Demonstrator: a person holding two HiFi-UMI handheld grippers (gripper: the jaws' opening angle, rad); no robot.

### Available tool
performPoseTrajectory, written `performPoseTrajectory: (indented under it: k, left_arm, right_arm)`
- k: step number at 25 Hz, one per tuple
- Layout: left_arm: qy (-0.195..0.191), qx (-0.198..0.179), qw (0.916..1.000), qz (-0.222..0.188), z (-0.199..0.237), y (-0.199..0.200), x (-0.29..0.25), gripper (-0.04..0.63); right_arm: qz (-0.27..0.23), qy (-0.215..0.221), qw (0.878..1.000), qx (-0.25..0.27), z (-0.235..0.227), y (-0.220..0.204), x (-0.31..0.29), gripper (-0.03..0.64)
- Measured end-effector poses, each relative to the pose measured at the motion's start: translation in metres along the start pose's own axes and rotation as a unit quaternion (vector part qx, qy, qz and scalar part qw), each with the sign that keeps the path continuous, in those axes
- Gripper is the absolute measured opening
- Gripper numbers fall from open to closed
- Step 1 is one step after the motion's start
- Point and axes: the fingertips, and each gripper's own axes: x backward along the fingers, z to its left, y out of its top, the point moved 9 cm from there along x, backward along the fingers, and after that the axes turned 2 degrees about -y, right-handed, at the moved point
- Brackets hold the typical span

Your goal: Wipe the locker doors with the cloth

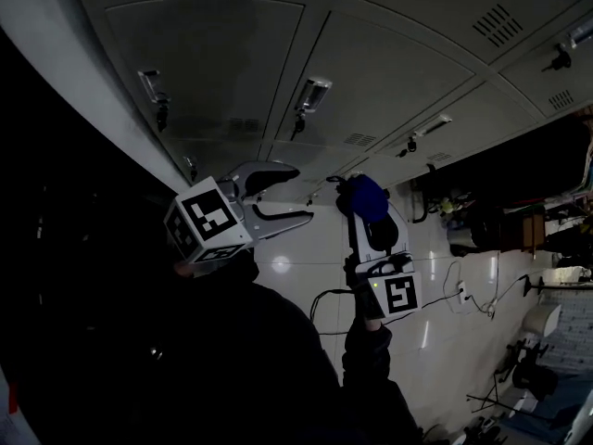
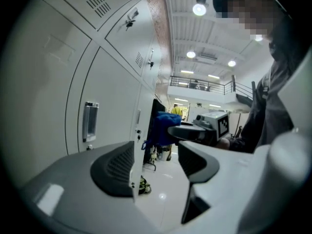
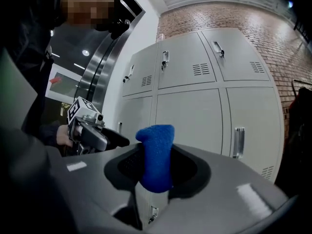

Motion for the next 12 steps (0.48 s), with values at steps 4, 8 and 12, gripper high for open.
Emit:
performPoseTrajectory:
  k: [4, 8, 12]
  left_arm:
    - [-0.022, -0.023, 0.9995, 0.000, 0.023, 0.020, -0.009, 0.263]
    - [-0.029, -0.044, 0.9986, 0.002, 0.041, 0.032, -0.012, 0.264]
    - [-0.018, -0.040, 0.9989, -0.012, 0.052, 0.033, -0.014, 0.264]
  right_arm:
    - [-0.018, 0.008, 1.000, -0.009, -0.015, 0.019, -0.036, 0.122]
    - [-0.043, 0.027, 0.999, -0.010, -0.024, 0.046, -0.068, 0.123]
    - [-0.064, 0.061, 0.996, -0.005, -0.029, 0.080, -0.098, 0.122]
